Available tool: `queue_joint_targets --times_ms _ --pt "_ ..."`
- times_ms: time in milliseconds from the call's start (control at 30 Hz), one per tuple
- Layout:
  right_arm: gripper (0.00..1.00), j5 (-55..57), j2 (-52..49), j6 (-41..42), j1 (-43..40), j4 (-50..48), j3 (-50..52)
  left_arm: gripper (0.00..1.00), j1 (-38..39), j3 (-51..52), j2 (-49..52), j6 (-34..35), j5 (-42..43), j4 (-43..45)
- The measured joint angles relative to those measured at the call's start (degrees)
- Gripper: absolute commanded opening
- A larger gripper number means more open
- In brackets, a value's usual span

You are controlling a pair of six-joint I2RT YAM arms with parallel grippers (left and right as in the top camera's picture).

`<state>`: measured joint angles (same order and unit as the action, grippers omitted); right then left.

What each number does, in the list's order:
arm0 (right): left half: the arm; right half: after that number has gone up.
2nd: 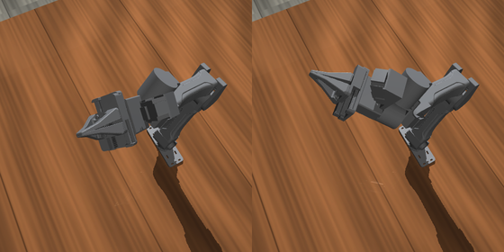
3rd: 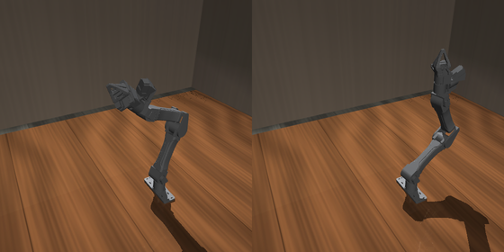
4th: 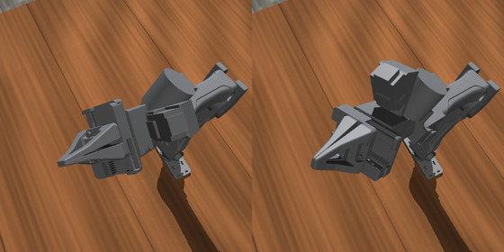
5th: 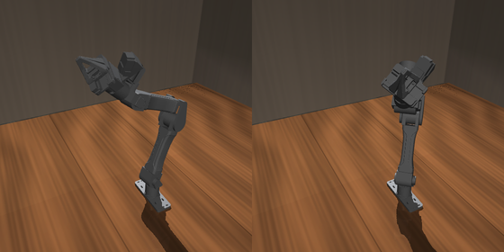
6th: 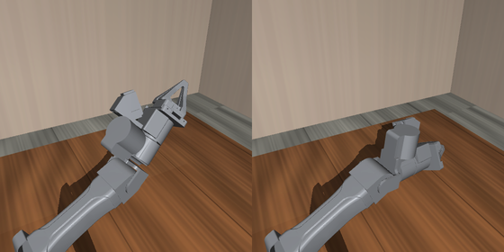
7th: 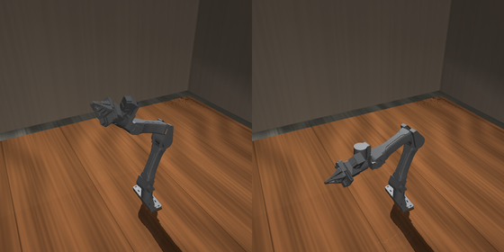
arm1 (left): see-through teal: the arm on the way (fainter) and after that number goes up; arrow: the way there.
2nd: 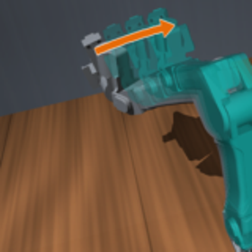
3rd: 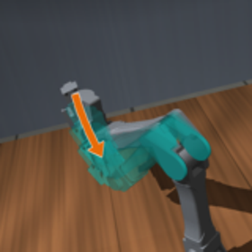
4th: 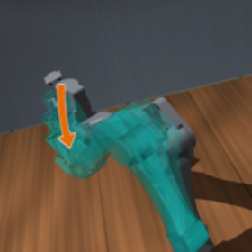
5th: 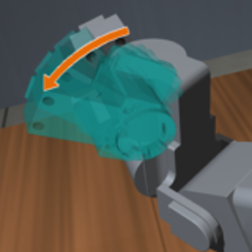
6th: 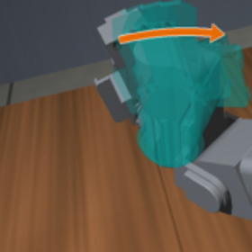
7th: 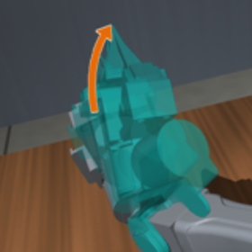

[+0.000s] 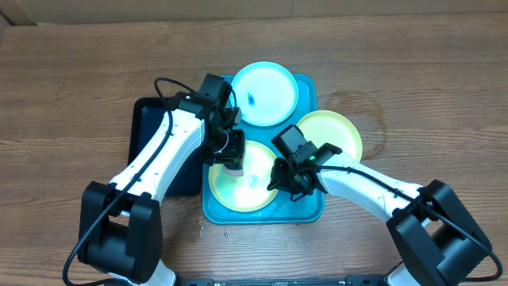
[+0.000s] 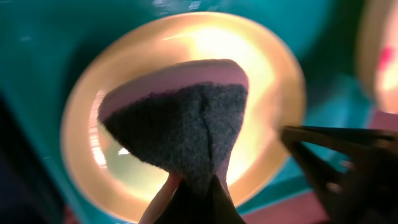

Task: Clean dirty plates on tray and stack at the side
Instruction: 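Scrub the blue stain with the sponge while the right gripper holds the plate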

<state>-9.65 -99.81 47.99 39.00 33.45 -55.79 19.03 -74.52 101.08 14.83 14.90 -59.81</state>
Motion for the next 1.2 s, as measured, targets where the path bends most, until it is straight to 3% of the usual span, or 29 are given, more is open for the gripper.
queue_joint_targets --times_ms 233,533,1000,1200 --pt "0.04 0.00 0.00 -0.02 0.02 -0.37 0.00 0.04 0.00 9.22 -0.15 0.02 -6.93 7.56" --pt "0.04 0.24 0.00 0.00 0.00 -0.11 0.00 0.04 -0.17 20.92 -2.84 0.09 -4.59 22.25" --pt "0.04 0.61 0.00 -0.02 -0.02 0.02 0.00 0.04 -0.26 23.67 -1.81 0.72 14.88 29.38" --pt "0.04 0.48 0.00 -0.04 0.00 -0.07 0.00 0.04 -0.31 20.11 -1.64 1.27 16.11 21.33"
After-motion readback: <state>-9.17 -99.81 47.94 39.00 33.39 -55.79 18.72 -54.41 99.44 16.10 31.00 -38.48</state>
